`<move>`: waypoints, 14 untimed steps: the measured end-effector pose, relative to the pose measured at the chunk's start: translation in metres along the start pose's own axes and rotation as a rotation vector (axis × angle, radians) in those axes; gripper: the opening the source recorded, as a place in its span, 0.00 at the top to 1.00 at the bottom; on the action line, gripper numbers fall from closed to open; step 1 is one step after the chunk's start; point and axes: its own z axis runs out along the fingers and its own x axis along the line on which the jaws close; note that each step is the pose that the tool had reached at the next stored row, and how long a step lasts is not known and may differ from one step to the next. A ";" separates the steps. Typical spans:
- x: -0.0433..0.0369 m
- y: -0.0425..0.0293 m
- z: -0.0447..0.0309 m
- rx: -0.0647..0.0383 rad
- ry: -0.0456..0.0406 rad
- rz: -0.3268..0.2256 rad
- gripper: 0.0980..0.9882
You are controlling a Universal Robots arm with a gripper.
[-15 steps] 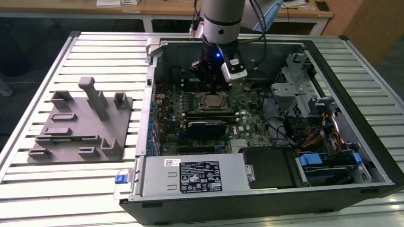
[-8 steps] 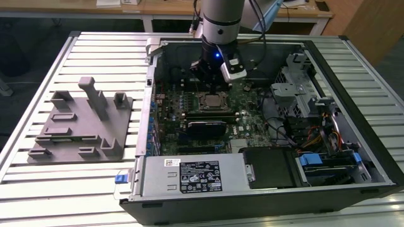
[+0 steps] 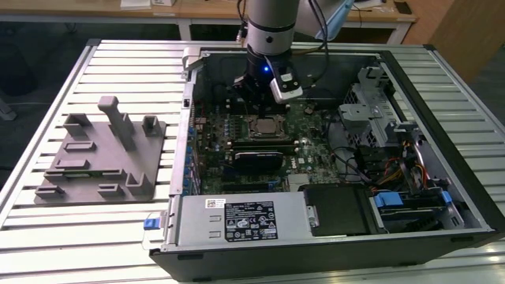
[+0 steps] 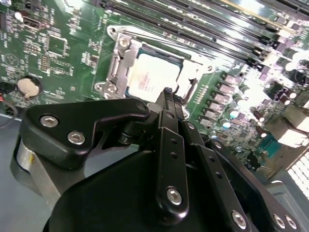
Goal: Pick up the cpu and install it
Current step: 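Install the first cpu locking lever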
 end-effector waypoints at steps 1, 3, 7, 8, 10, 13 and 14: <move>0.0019 -0.0004 0.0000 0.000 0.0000 0.000 0.99; 0.0060 -0.0011 0.0000 0.000 0.0000 0.000 0.99; 0.0154 -0.0029 -0.0001 0.000 0.0000 0.000 0.99; 0.0178 -0.0034 -0.0001 0.000 0.0000 0.000 0.99; 0.0222 -0.0042 -0.0001 0.000 0.0000 0.000 0.99; 0.0289 -0.0055 -0.0002 0.000 -0.0001 0.000 0.99; 0.0313 -0.0060 -0.0002 0.000 0.0000 0.000 0.99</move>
